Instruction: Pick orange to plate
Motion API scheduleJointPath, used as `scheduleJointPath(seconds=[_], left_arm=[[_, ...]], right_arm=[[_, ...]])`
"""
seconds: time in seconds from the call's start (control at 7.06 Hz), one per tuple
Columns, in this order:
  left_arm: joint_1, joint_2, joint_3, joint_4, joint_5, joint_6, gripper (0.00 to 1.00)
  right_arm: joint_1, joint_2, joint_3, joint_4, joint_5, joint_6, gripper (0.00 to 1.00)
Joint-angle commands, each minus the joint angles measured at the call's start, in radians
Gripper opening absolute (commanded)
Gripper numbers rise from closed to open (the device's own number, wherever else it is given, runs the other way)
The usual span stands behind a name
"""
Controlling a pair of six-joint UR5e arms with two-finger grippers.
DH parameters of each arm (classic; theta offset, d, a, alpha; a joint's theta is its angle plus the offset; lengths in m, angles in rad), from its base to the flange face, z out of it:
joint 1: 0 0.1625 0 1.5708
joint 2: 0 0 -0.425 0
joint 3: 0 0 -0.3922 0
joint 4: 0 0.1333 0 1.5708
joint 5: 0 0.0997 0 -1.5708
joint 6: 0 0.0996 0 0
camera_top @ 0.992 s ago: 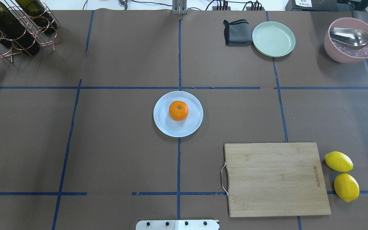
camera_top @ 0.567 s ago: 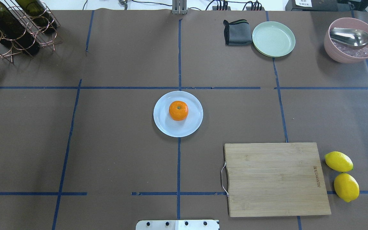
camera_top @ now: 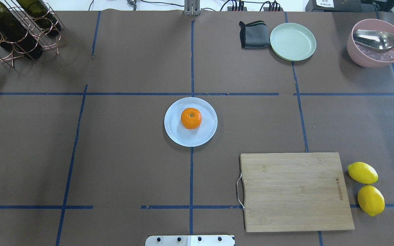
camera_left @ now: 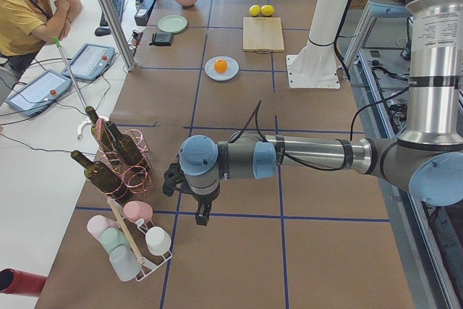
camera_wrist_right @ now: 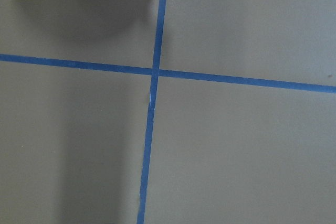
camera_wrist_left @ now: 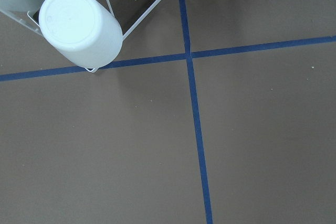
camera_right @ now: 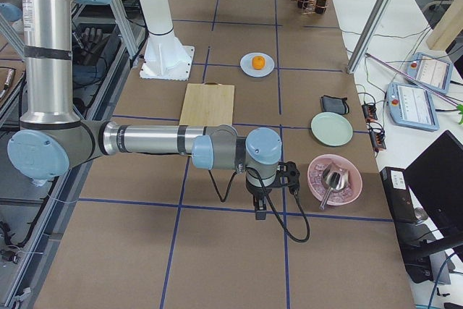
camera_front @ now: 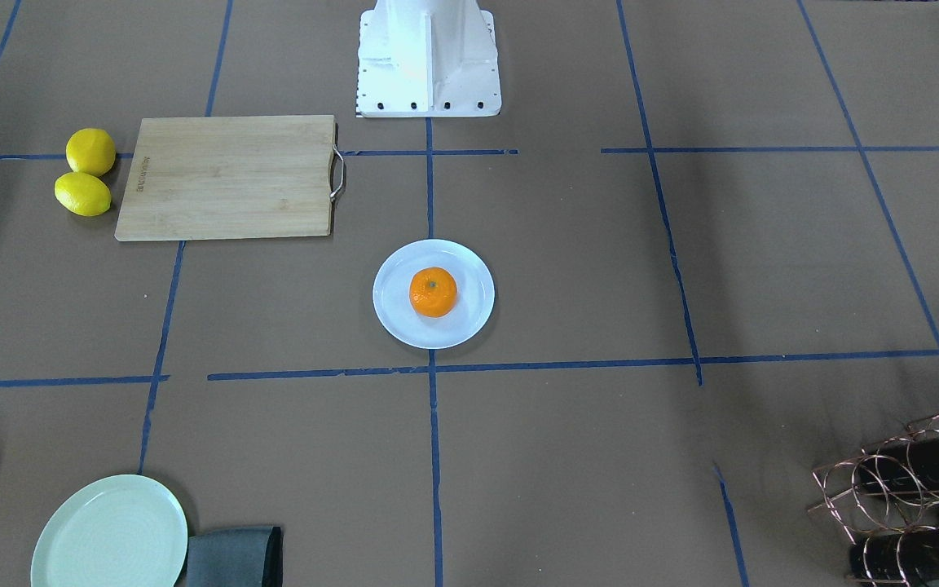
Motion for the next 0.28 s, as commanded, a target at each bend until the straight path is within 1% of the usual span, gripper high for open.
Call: scheduleJointPath(seconds=[0.0,0.14], left_arm=[[0.000,0.000,-0.002,-0.001,0.000,0.000,1.00],[0.000,-0.002,0.000,-0.001,0.002,0.000,1.00]], right_arm=[[-0.001,0.000,0.000,0.000,0.000,0.000,1.00],[-0.001,0.000,0.000,0.000,0.000,0.000,1.00]])
